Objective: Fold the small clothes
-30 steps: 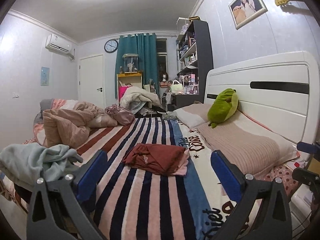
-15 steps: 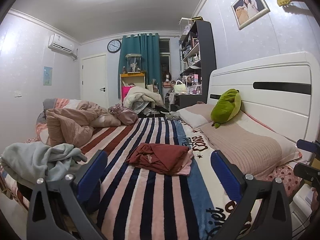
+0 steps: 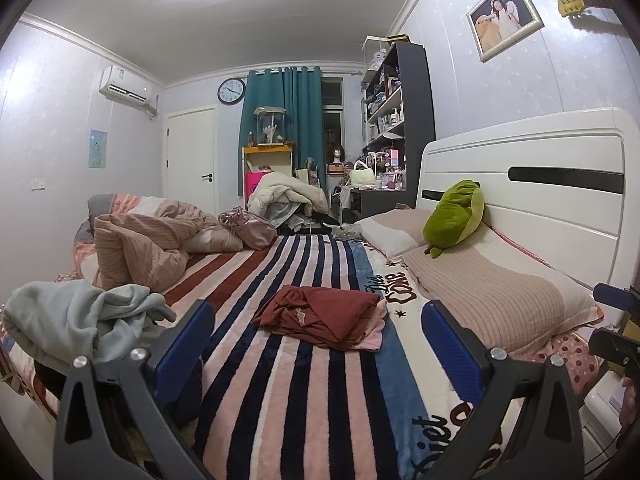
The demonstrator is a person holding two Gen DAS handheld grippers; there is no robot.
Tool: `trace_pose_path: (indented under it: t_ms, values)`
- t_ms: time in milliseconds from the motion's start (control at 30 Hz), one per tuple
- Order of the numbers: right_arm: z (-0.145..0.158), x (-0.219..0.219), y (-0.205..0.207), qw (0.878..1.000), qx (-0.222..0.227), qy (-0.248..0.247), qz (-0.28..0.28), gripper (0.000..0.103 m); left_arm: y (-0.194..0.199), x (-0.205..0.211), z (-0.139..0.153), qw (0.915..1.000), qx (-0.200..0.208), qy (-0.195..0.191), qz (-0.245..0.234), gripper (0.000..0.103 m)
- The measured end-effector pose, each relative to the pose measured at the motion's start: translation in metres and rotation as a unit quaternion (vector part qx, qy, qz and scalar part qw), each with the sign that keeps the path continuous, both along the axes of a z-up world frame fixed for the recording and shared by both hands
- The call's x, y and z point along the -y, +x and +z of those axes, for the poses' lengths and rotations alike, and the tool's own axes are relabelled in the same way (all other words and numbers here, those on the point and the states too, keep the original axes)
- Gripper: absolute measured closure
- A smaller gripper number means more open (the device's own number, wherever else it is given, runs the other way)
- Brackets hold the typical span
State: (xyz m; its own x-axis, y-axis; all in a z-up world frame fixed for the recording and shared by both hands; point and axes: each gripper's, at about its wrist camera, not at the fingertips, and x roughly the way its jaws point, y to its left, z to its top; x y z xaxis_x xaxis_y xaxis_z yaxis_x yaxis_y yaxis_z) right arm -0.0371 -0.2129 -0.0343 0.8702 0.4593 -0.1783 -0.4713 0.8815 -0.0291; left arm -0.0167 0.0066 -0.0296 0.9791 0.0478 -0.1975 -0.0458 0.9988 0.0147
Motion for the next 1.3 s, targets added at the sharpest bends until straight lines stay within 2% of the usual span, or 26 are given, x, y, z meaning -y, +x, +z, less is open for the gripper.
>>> trace_pose_path:
  t_ms: [933, 1300]
  values:
    - [-0.001, -0.009, -0.003, 1.0, -0.001, 0.01, 0.0, 0.0, -0.004, 0.013, 0.001, 1.0, -0.003, 0.001, -0.004, 0.001]
    - [-0.001, -0.029, -0.01, 1.0, -0.002, 0.023, -0.008, 0.0, -0.007, 0.018, 0.003, 1.0, -0.004, 0.0, -0.001, 0.001]
